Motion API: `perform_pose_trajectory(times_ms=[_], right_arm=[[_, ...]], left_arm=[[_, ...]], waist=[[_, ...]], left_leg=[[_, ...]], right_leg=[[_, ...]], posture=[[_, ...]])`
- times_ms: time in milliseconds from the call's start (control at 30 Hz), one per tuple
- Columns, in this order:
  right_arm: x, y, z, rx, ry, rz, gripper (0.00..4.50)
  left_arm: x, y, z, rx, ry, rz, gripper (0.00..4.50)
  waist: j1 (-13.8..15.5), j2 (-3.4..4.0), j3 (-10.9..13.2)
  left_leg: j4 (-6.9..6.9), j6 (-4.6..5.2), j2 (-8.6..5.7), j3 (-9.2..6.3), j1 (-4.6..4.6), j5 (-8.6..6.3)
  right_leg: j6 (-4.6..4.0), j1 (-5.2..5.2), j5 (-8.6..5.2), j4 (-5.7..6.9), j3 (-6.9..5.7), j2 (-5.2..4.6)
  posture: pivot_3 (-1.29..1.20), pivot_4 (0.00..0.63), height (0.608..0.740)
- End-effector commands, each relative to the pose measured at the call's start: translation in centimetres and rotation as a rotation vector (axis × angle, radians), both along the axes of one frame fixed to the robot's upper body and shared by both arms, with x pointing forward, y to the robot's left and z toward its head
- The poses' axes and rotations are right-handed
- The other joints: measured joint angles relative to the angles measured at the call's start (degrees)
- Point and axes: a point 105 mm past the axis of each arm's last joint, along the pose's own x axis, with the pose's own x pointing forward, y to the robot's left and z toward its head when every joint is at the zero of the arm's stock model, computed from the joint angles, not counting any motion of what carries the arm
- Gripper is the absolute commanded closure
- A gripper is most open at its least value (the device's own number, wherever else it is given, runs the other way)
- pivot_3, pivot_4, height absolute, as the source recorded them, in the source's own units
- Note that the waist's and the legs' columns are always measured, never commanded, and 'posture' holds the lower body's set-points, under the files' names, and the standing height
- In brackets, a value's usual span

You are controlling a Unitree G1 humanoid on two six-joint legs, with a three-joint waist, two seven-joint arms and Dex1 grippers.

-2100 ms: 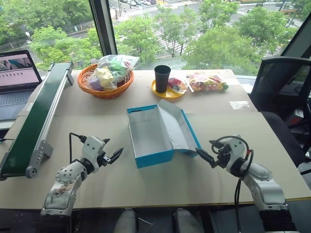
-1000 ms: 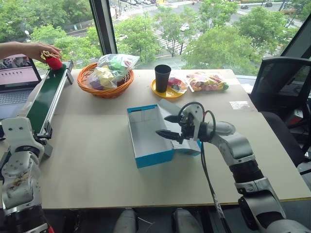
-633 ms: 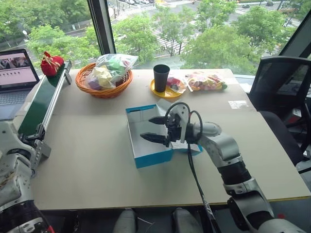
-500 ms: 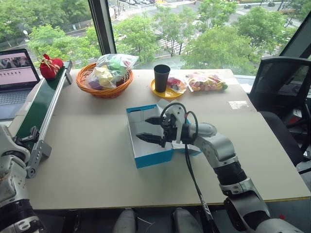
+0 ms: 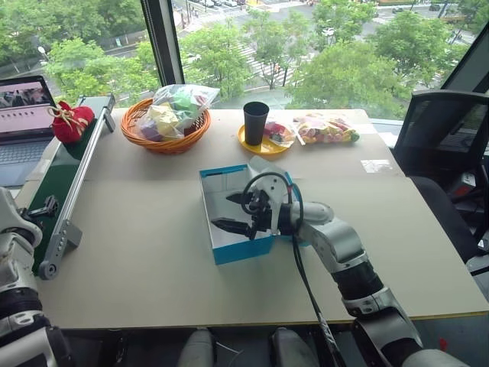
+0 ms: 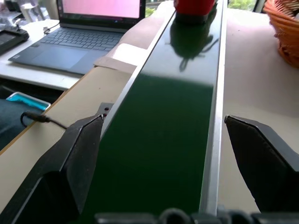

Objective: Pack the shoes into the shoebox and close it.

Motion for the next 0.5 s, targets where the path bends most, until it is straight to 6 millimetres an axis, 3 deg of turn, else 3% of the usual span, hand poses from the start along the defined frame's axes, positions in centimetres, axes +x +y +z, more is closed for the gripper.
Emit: perform_pose_trajectory(times_ms=[33,167,500], right_arm=[[1.1,-1.2,1.8,0.035,-0.119,-0.102,0.00],[2.1,-2.3,2.1,0.082,-0.131,-0.201,0.00],[2.1,-3.1,2.1,0.109,-0.120,-0.228,0.00]], left_arm=[[0.0,0.8,0.9,0.070,-0.002,-0.004,0.03],[0.3,1.0,1.1,0.080,-0.001,-0.022,0.03],[0.9,1.2,1.4,0.117,0.018,-0.028,0.03]], waist=[[-0.2,0.00,0.0],[-0.2,-0.02,0.0],[-0.1,-0.03,0.0]], left_leg=[[0.00,0.00,0.00,0.00,0.00,0.00],[-0.02,0.00,0.02,0.01,0.00,0.00],[-0.01,0.00,0.01,0.01,-0.01,0.00]], right_leg=[[0.00,-0.01,0.00,0.00,0.00,0.00],[0.00,-0.08,0.00,0.05,0.00,0.03],[0.00,-0.07,0.00,0.06,0.00,0.02]], posture=[[0.00,0.150,0.740],[0.00,0.150,0.740],[0.00,0.150,0.740]])
